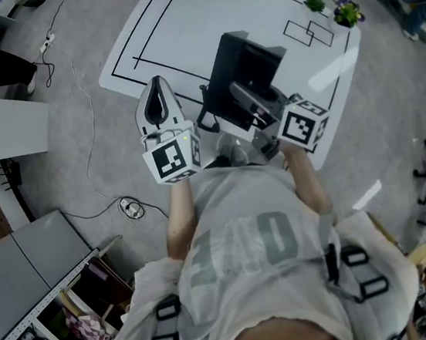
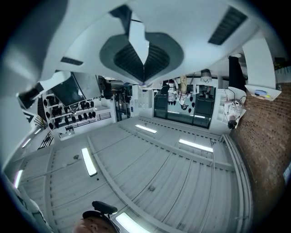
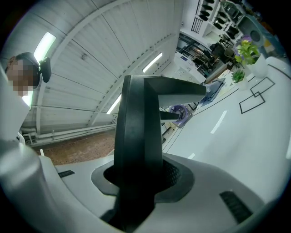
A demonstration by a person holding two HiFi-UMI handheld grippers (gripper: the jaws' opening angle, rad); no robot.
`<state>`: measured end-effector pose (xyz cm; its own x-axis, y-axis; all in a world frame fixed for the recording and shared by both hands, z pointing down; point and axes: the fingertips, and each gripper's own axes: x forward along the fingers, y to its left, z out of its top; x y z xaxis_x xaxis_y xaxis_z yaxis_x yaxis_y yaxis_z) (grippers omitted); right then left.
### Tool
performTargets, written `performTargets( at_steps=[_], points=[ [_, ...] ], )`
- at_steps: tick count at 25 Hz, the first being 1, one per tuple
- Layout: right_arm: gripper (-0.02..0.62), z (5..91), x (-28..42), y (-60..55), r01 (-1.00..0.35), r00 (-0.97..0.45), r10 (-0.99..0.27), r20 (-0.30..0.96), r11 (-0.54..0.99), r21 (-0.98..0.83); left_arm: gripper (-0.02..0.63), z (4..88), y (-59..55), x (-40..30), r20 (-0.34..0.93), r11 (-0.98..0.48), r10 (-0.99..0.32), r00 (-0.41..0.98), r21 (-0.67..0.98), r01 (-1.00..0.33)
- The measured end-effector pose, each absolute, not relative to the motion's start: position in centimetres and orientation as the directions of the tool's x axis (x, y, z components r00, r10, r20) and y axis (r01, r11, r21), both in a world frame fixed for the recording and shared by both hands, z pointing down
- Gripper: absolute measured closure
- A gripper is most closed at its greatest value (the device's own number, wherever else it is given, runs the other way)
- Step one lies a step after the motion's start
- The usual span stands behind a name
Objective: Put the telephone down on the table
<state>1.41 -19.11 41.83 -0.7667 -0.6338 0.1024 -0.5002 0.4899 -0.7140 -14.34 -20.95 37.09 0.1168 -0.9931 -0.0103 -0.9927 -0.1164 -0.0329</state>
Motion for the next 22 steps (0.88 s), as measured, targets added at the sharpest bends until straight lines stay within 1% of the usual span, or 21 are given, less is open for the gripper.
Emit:
performTargets(
  at_steps=[14,22],
  points=[
    [0.443,46.5,0.5,-22.1,-0.531,-0.753,-0.619,0.223,0.372,-0.761,0.597,37.8,-22.4,-16.3,0.008,-0.096,-0.995,0.095,-0.022,-0.995],
    [0.443,49.7,-0.1,-23.0,-0.575,-0.742,-0.595,0.309,0.328,-0.75,0.597,38.5,-22.6,-17.4,0.026,-0.084,-0.996,0.084,-0.023,-0.996]
  ],
)
